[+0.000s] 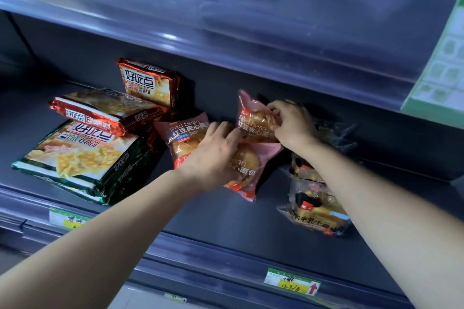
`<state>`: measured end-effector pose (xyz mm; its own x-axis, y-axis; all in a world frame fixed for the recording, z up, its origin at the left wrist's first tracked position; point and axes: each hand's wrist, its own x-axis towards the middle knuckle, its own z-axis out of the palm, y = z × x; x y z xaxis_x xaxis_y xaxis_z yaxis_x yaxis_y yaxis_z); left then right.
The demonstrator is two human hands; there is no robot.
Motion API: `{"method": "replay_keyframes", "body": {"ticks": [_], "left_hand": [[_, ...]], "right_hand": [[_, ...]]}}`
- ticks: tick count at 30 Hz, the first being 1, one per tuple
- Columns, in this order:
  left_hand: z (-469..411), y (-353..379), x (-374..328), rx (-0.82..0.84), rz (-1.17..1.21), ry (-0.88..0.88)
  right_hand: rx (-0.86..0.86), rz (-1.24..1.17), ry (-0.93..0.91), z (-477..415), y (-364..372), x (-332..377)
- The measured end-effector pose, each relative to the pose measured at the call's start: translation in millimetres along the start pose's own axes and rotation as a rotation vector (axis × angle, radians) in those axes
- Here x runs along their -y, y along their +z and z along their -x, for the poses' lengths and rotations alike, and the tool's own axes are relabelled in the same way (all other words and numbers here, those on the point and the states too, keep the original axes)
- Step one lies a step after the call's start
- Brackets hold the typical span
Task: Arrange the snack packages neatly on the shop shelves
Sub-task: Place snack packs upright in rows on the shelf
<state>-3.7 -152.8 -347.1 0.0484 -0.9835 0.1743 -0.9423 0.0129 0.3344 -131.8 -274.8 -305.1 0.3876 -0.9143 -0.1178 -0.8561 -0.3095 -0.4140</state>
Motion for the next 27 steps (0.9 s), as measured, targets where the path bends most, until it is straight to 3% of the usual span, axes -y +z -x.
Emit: {"method": "replay_keyframes", "body": {"ticks": [5,11,16,19,23,27], "left_hand": [[-19,21,-10,-0.143,-0.095,0.081],[-41,23,-27,-0.217,-0.282,-0.036],[-36,23,-12,-0.162,-0.293,-0.197],[-28,22,9,-0.047,-0.334,-0.330],[-17,17,41,0.126,-0.154,-0.627],[-13,15,49,-0.045,0.076,-0.644]], "right_hand": [[-0.022,-0.158,-0.002,0,-11,-11],[0.030,-0.268,-0.056,12,-21,-12],[0.320,-0.300,-0.091,32,-33,-14],[0.363,-0.178,-0.097,31,-27,-20],[0.312,-0.134,-0.069,21,-17,-20],[0.145,-0.009,-0.141,19,-14,-20]]}}
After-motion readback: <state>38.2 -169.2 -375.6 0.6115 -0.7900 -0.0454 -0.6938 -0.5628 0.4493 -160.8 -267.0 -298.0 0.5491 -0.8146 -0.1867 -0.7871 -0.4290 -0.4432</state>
